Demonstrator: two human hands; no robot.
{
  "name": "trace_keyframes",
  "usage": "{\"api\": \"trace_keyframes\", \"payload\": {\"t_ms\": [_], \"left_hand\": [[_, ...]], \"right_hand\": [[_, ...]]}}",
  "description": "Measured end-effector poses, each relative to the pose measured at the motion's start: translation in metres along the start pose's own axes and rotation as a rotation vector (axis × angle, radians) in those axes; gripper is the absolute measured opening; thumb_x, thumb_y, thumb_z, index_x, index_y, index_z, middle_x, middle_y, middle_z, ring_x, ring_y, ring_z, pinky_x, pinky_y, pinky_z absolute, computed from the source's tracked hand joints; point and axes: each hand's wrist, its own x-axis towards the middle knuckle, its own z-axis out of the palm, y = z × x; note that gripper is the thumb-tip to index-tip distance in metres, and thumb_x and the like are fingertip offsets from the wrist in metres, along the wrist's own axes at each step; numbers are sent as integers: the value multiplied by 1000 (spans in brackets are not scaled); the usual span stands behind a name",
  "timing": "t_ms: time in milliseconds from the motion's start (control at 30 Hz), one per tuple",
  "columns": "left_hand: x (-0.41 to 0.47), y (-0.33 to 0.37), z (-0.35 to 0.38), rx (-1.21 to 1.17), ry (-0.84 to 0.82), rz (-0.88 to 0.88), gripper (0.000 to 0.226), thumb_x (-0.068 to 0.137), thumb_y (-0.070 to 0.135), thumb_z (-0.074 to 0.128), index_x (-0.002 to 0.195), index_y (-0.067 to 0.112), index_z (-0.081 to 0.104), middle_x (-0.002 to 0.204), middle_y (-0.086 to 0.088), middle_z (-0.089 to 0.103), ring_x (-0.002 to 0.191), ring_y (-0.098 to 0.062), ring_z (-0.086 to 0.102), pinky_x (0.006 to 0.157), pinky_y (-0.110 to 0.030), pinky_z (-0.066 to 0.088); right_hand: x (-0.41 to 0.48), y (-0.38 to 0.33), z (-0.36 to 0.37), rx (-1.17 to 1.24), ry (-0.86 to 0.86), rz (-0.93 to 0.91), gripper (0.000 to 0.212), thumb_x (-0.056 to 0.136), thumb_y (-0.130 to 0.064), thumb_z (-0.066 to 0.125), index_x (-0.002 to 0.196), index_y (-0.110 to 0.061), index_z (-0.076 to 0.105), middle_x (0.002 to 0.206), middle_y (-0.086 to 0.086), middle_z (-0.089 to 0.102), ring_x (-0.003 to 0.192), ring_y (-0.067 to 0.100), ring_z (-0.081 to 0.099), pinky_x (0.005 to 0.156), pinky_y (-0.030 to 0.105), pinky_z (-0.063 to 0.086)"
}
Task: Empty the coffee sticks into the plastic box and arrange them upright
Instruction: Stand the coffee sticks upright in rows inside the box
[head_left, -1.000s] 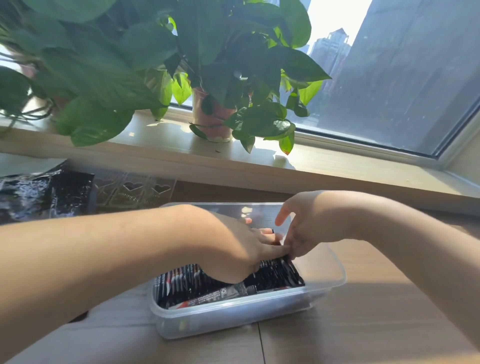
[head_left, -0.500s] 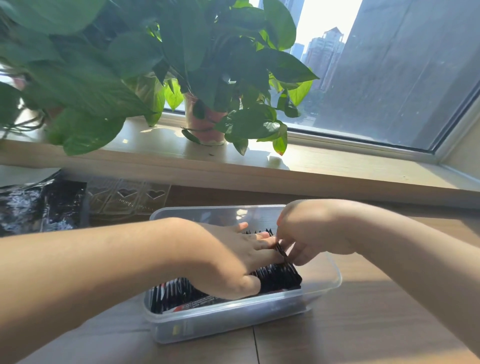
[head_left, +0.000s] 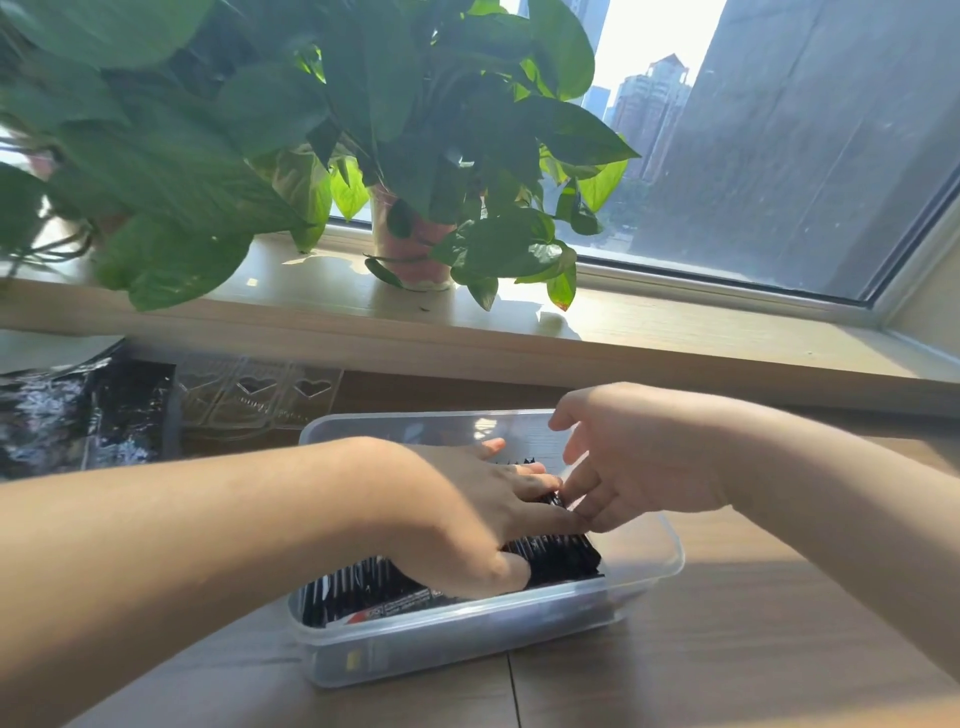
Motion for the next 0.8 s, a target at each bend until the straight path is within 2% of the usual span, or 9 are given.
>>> {"api": "trace_keyframes", "payload": {"t_ms": [67, 100, 167, 233, 300, 400, 467, 600, 800], "left_hand": [[-2, -4, 2, 5, 8, 14, 66, 101, 35, 35, 157, 38, -1, 168, 2, 3, 154, -13, -2, 124, -46, -10], [-1, -6, 3, 5, 21, 21, 65, 99, 38, 32, 156, 41, 0, 168, 4, 3, 154, -12, 0, 124, -47, -9], [1, -8, 3, 34, 36, 18, 63, 95, 43, 24, 155, 42, 8, 168, 5, 5, 154, -13, 2, 124, -49, -7], [3, -8, 3, 30, 44, 2, 62, 94, 46, 20, 155, 39, 15, 167, 1, 11, 154, -16, 6, 124, -50, -3], [6, -6, 3, 21, 43, 2, 59, 95, 46, 21, 153, 40, 16, 167, 0, 13, 154, -17, 6, 124, -49, -2], [8, -3, 0, 7, 31, 13, 54, 100, 41, 27, 154, 38, 20, 167, 1, 11, 154, -15, 2, 124, -49, -5], [9, 0, -3, 10, 22, 19, 54, 100, 36, 31, 153, 31, 24, 167, 0, 12, 154, -13, 0, 124, -50, -6], [11, -1, -8, 9, 7, 44, 59, 88, 37, 29, 147, 31, 28, 156, 0, 35, 149, -22, 23, 124, -52, 2], [13, 2, -23, 31, -21, 34, 61, 87, 38, 30, 147, 34, 36, 151, 3, 39, 144, -18, 28, 125, -43, 9]], "right_hand": [[-7, 2, 1, -190, 114, -96, 47, 101, -36, 51, 133, -3, 55, 129, 22, 63, 114, 39, 65, 97, 42, 55], [-12, 5, 1, -390, 155, -169, 39, 99, -38, 56, 123, -9, 64, 121, 16, 68, 112, 35, 67, 96, 42, 57], [-25, 9, 0, -860, 172, -323, 33, 97, -48, 55, 115, -24, 68, 111, 1, 72, 108, 25, 67, 95, 43, 56], [-32, 17, 0, -1096, 196, -463, 35, 95, -51, 55, 124, -34, 63, 116, -12, 69, 111, 9, 64, 96, 36, 53], [-30, 26, -6, -1046, 248, -617, 34, 92, -46, 63, 124, -38, 63, 115, -17, 69, 110, 1, 62, 96, 32, 53], [-17, 40, -20, -876, 272, -814, 38, 80, -32, 78, 117, -36, 70, 107, -18, 73, 105, 2, 66, 96, 26, 53], [-12, 47, -31, -748, 275, -866, 42, 72, -25, 86, 112, -31, 74, 106, -14, 75, 104, 4, 68, 96, 22, 51], [-4, 57, -40, -578, 258, -974, 40, 66, -16, 92, 103, -23, 79, 103, -12, 77, 105, 6, 70, 97, 21, 52], [-3, 53, -49, -399, 150, -999, 38, 67, -11, 93, 102, -15, 79, 99, -2, 78, 100, 12, 73, 94, 21, 55]]}}
